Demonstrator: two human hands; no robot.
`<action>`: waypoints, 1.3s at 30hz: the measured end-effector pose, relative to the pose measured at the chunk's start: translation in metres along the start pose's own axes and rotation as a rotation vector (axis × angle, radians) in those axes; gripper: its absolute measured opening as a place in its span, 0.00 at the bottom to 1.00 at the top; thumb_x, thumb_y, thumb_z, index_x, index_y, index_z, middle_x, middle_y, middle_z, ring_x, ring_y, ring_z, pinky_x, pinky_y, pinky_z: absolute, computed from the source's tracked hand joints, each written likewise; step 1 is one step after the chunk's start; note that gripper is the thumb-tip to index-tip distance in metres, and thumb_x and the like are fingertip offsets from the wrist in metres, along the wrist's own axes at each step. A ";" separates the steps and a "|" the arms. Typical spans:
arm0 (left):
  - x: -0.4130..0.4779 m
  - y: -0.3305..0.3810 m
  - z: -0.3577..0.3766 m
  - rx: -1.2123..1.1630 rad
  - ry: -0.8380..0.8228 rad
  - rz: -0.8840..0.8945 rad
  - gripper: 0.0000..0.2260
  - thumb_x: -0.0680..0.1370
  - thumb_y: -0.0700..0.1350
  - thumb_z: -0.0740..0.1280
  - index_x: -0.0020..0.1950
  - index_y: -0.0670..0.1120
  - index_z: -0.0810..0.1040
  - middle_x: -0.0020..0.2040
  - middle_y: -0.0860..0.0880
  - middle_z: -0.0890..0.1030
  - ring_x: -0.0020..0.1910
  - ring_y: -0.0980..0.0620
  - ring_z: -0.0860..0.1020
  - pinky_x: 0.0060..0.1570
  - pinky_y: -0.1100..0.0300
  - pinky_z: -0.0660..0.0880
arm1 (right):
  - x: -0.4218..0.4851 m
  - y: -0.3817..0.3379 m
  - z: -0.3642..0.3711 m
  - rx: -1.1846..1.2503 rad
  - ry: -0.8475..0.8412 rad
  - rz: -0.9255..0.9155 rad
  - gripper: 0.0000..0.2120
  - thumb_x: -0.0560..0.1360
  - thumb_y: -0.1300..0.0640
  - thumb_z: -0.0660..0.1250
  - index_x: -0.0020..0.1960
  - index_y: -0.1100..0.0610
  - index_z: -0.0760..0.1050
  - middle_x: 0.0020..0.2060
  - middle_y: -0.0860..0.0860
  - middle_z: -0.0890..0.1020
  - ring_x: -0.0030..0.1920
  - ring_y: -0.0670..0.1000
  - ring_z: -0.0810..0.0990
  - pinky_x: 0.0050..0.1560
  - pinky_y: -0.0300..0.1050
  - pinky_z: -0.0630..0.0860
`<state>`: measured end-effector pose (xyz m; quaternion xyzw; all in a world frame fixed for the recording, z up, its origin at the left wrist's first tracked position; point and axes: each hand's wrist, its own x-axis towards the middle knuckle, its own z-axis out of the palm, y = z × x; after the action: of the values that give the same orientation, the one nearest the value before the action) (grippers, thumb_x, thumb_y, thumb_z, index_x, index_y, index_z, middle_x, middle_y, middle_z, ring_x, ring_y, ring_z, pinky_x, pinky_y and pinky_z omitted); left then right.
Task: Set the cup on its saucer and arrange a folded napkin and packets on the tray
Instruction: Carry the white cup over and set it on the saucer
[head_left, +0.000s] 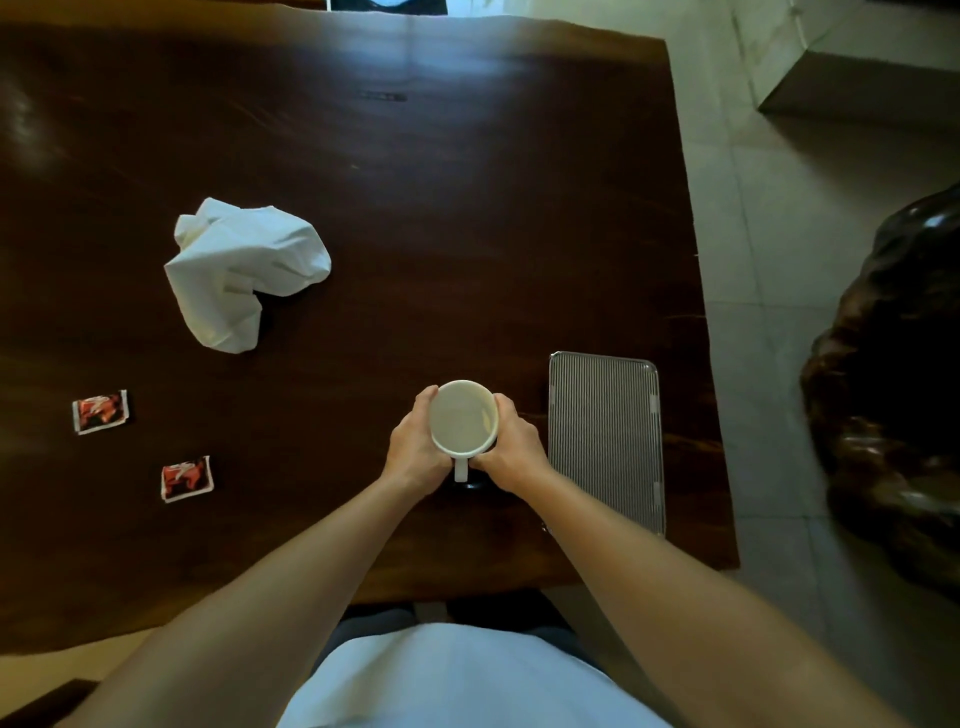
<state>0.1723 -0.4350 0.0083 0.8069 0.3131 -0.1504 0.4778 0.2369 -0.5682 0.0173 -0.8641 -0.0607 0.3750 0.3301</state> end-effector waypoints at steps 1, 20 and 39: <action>-0.002 -0.003 0.003 0.000 -0.003 -0.010 0.40 0.73 0.39 0.75 0.80 0.50 0.59 0.68 0.45 0.74 0.68 0.45 0.73 0.57 0.58 0.69 | -0.001 0.004 0.002 0.001 -0.004 0.003 0.33 0.71 0.60 0.77 0.71 0.51 0.64 0.60 0.51 0.77 0.55 0.47 0.74 0.48 0.41 0.71; -0.015 -0.024 0.035 -0.030 0.063 0.012 0.39 0.72 0.37 0.76 0.78 0.52 0.62 0.66 0.47 0.74 0.62 0.55 0.72 0.57 0.60 0.70 | -0.005 0.038 0.018 -0.026 0.014 -0.020 0.35 0.72 0.60 0.76 0.72 0.49 0.62 0.59 0.50 0.76 0.55 0.46 0.74 0.48 0.39 0.70; -0.020 -0.002 -0.034 0.103 0.025 -0.226 0.17 0.75 0.36 0.70 0.63 0.46 0.76 0.58 0.46 0.80 0.54 0.49 0.79 0.48 0.56 0.80 | 0.009 -0.020 -0.030 -0.463 0.085 0.021 0.28 0.77 0.62 0.66 0.75 0.57 0.61 0.67 0.56 0.72 0.67 0.59 0.70 0.61 0.53 0.74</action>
<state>0.1540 -0.4121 0.0350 0.7916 0.4000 -0.2090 0.4120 0.2669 -0.5654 0.0390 -0.9323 -0.1221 0.3180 0.1213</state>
